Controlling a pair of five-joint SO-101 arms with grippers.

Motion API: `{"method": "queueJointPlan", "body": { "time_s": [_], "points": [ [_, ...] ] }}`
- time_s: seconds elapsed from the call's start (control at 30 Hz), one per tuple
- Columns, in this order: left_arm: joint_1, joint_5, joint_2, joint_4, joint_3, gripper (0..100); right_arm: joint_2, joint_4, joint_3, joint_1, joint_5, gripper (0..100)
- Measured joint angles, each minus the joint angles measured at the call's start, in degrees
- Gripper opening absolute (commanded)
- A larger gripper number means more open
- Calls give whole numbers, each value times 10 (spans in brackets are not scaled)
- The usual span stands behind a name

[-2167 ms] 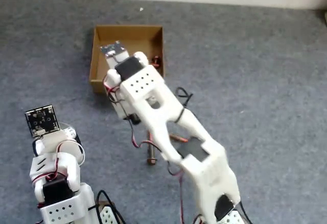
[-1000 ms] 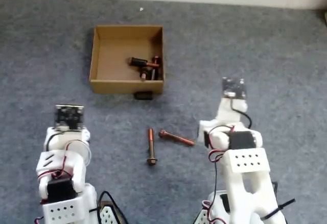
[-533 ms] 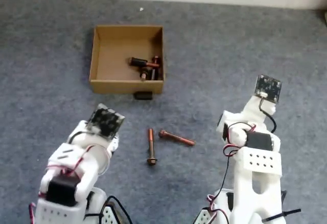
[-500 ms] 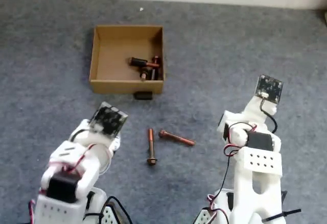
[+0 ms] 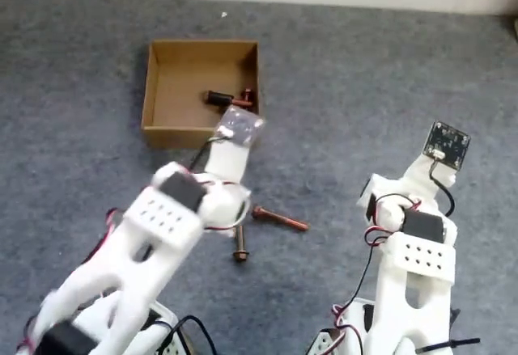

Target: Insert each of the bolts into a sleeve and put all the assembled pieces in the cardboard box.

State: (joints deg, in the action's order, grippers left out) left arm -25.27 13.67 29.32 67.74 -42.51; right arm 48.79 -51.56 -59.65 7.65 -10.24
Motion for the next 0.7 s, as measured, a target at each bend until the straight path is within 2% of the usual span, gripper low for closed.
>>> {"method": "queueJointPlan", "body": {
  "time_s": [0.27, 0.5, 0.6, 0.7],
  "points": [
    [-42, 135, -150, 0, 88, 81, 0, 0, 0, 1, 0, 5],
    [-47, 358, -203, -1, 104, 82, 0, 0, 0, 1, 0, 5],
    [-51, 386, -215, -22, 104, 90, 0, 0, 0, 1, 0, 5],
    [-55, 426, -233, -47, 104, 168, 0, 0, 0, 1, 0, 5]
  ]
}}
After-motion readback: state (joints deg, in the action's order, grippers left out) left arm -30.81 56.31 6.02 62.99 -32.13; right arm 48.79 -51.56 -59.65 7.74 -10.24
